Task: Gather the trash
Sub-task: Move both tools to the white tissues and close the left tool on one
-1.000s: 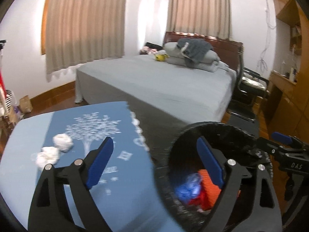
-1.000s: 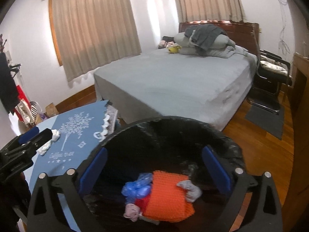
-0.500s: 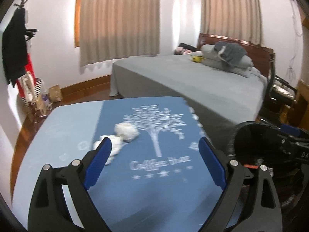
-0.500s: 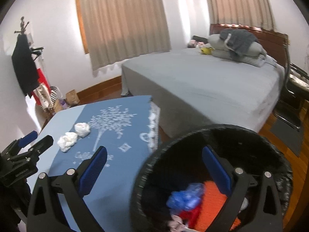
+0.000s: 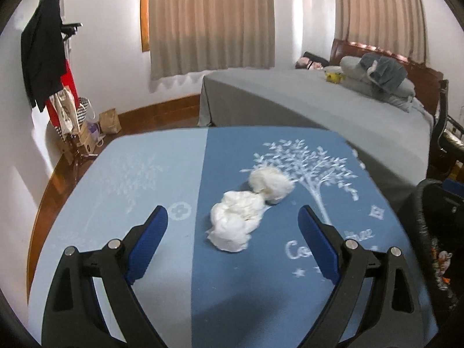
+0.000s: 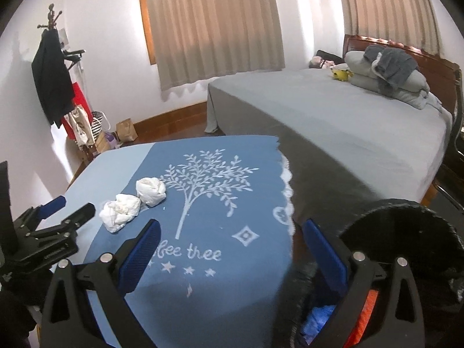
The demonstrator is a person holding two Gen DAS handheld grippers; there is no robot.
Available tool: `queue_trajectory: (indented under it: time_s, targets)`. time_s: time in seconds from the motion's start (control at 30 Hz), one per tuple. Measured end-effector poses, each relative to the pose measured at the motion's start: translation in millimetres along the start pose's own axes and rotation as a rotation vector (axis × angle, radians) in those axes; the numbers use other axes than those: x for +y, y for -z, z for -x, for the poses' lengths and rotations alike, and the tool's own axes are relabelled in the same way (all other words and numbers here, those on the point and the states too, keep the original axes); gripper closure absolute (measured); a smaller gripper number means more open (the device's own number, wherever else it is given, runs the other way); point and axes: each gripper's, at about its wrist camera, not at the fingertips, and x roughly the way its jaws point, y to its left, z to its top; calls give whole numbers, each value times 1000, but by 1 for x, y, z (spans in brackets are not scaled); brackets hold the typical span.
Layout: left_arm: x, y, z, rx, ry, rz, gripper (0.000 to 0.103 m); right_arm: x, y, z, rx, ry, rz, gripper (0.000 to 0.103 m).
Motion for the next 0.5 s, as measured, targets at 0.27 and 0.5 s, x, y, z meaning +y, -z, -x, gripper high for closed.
queue_trajectory:
  time_s: [0.27, 0.5]
  targets:
    - [10, 6, -39, 73, -5, 27, 14, 15, -1, -36, 39, -5, 22, 6]
    - [10, 5, -63, 124, 14, 30, 14, 19, -2, -52, 55, -9, 36, 6]
